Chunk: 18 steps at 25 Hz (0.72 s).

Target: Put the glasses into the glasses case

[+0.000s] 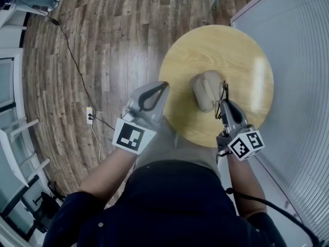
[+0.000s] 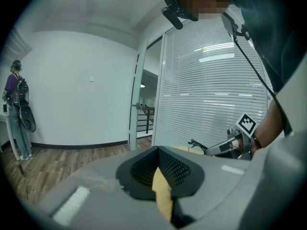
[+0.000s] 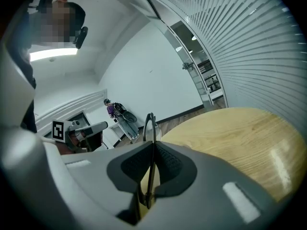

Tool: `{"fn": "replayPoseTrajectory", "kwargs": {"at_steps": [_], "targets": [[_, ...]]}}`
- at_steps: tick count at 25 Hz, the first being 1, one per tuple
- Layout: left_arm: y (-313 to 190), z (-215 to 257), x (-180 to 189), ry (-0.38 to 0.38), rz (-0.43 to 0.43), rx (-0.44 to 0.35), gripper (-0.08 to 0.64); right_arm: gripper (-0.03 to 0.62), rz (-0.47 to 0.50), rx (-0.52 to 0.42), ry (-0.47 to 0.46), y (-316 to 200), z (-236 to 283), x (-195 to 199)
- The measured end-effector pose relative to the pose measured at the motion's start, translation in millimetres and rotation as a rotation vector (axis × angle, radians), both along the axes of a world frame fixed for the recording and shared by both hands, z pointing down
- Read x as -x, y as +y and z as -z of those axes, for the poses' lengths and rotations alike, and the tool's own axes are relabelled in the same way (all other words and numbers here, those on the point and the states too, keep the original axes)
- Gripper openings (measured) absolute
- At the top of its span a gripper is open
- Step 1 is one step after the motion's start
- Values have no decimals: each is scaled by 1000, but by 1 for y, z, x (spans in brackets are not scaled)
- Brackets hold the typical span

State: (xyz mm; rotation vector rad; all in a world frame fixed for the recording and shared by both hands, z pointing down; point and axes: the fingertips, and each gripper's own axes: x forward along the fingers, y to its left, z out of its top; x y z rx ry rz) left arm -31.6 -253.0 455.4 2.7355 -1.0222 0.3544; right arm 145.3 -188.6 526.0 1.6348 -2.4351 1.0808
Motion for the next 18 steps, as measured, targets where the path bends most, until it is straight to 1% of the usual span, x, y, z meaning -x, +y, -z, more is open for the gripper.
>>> {"fn": "replayPoseTrajectory", "kwargs": {"at_steps": [8, 14, 18], "targets": [[-13, -20, -4, -6, 10, 18, 0, 24, 6, 50, 3, -11, -28, 3], [-23, -35, -6, -7, 13, 29, 0, 25, 32, 85, 31, -16, -53, 8], [-28, -45, -3, -17, 25, 36, 0, 24, 53, 112, 78, -21, -68, 11]]}}
